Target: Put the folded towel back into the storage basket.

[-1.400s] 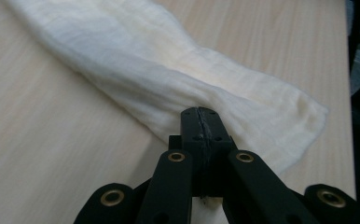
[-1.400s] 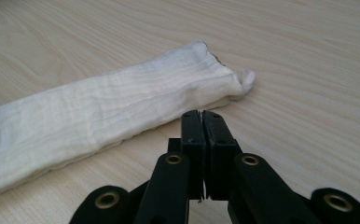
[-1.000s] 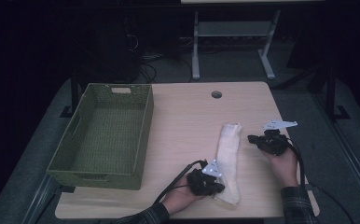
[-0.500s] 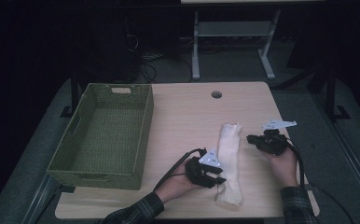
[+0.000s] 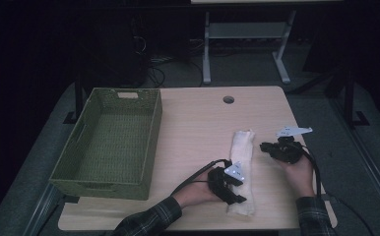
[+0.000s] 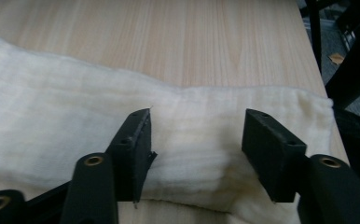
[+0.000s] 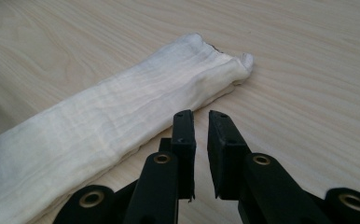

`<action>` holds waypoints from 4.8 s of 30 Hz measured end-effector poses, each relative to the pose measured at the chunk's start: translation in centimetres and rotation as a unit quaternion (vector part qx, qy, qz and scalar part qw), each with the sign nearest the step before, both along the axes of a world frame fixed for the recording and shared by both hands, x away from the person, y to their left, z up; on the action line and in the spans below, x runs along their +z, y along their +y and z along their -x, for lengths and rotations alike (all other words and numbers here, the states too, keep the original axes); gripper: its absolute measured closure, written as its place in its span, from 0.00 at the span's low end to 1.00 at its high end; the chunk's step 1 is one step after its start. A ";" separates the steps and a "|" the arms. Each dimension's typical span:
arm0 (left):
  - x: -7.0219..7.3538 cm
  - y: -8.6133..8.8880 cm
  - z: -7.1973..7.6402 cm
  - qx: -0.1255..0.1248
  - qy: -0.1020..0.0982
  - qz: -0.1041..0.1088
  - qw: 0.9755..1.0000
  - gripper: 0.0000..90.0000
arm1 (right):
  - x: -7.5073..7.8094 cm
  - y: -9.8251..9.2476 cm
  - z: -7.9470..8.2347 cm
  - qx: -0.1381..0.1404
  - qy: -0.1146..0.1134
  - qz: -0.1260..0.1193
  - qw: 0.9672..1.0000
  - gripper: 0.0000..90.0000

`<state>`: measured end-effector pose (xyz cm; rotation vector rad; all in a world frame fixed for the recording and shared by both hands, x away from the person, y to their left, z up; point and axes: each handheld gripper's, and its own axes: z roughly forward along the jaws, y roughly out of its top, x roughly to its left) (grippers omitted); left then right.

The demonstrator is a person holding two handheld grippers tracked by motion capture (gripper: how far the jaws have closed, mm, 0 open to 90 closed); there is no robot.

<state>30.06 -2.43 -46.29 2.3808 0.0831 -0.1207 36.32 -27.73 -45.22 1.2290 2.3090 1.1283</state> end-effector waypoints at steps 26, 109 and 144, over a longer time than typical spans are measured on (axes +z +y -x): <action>-0.1 1.1 0.6 0.013 -0.029 -0.010 0.999 0.90 | 1.9 3.0 -4.5 0.046 0.017 0.010 0.999 0.56; 14.9 13.8 -3.4 0.084 -0.056 0.075 0.992 0.91 | 11.0 15.7 -13.1 0.164 -0.022 0.040 0.985 0.93; 16.3 27.8 -4.1 0.154 -0.068 0.087 0.982 0.91 | 14.0 31.4 -17.0 0.236 -0.047 0.043 0.970 0.93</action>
